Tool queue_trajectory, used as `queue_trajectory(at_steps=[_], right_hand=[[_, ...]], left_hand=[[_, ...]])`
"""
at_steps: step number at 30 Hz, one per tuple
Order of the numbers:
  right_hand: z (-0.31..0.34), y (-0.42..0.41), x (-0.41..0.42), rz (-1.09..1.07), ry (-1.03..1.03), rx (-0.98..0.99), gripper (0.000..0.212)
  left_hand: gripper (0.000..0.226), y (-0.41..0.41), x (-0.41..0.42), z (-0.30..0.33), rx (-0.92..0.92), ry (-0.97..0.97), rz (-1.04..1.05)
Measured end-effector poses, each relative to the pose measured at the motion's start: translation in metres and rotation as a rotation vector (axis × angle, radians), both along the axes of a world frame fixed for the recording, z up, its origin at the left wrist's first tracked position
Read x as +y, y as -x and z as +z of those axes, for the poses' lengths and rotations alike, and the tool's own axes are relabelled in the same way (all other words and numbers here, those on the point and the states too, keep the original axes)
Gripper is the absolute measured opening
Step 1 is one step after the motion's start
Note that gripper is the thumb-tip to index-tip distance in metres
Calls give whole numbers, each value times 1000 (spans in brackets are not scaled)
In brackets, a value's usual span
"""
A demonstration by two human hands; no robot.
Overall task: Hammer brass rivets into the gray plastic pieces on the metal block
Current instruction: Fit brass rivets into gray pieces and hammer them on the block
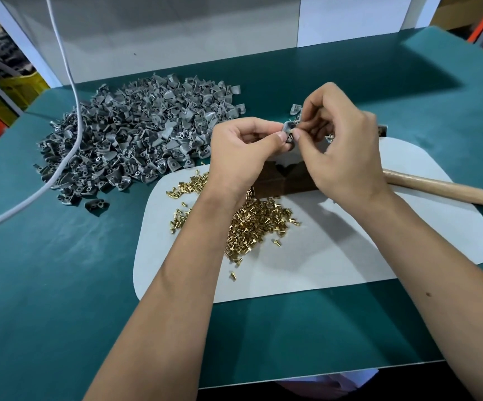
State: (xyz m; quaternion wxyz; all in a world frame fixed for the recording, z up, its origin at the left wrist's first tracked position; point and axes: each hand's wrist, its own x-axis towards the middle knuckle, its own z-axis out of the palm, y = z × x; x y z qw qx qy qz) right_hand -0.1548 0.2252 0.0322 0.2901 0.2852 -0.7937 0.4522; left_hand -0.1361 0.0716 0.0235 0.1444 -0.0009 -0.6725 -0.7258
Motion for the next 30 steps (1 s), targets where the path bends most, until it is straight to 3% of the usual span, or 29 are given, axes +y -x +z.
queue_trajectory(at_steps=[17, 20, 24, 30], right_hand=[[-9, -1, -5, -98, 68, -58, 18], [-8, 2, -2, -46, 125, -117, 16], [-6, 3, 0, 11, 90, -123, 20], [-6, 3, 3, 83, 64, -130, 19]], left_hand=[[7, 3, 6, -5, 59, 201, 66], [15, 3, -4, -2, 110, 300, 7], [43, 0, -16, -1, 155, 307, -52], [32, 0, -25, 0, 188, 280, -91]])
